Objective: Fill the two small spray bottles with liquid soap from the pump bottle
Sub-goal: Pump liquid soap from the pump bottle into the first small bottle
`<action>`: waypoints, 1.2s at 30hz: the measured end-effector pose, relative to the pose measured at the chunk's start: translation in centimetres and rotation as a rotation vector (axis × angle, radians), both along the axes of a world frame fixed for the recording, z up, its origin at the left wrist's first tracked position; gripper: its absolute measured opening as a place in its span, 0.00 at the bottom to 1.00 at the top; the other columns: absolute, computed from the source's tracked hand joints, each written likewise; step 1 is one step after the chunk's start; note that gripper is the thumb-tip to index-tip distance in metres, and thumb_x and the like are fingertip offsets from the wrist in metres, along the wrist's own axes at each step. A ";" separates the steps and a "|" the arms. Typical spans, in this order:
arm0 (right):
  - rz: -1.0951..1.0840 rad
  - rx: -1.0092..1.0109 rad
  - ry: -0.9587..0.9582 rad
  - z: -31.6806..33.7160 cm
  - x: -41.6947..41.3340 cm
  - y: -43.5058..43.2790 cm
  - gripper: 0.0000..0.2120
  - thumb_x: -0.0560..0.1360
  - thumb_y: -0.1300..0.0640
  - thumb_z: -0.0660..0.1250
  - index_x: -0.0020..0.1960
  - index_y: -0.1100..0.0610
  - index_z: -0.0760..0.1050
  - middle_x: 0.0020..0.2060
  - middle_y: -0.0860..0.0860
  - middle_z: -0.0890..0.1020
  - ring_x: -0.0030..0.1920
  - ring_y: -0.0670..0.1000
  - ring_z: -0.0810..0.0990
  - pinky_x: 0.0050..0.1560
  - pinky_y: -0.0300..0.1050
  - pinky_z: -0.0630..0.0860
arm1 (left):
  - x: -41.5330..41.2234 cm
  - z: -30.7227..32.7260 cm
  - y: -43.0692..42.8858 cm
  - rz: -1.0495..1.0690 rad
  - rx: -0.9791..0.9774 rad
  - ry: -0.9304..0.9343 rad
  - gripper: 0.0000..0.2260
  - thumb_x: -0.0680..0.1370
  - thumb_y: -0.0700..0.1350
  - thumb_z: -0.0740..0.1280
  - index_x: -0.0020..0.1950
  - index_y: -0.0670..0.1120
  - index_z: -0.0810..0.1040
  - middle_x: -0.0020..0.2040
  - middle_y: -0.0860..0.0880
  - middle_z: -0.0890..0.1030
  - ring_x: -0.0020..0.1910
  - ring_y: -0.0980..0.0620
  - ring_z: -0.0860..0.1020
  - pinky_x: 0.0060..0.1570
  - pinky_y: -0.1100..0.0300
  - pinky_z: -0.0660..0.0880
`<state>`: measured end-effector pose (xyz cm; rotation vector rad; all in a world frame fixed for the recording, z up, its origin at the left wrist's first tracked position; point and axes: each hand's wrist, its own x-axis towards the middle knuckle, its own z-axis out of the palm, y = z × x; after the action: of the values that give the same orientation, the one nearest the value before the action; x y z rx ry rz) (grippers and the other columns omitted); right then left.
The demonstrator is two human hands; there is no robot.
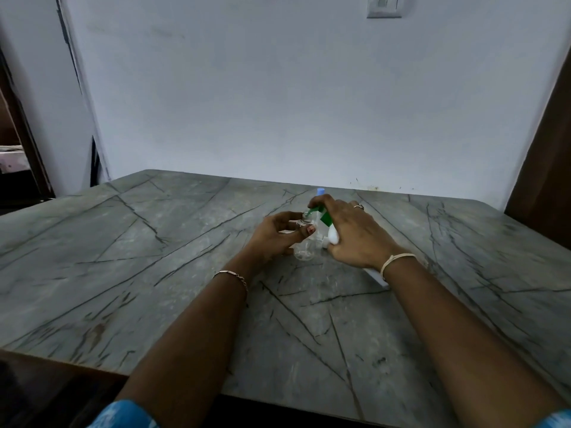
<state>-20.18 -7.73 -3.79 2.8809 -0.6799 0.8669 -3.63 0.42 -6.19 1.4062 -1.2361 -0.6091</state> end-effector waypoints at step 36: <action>-0.021 -0.048 0.005 -0.1 -0.5 0.2 0.40 0.65 0.55 0.72 0.68 0.40 0.54 0.52 0.51 0.78 0.48 0.54 0.74 0.49 0.48 0.73 | -0.4 0.5 0.4 -0.019 0.021 0.039 0.14 0.74 0.50 0.72 0.57 0.57 0.73 0.53 0.48 0.81 0.51 0.52 0.80 0.45 0.58 0.79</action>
<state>-20.71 -7.56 -3.84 2.8276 -0.6782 0.8612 -4.01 0.81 -5.72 1.3952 -1.2165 -0.6615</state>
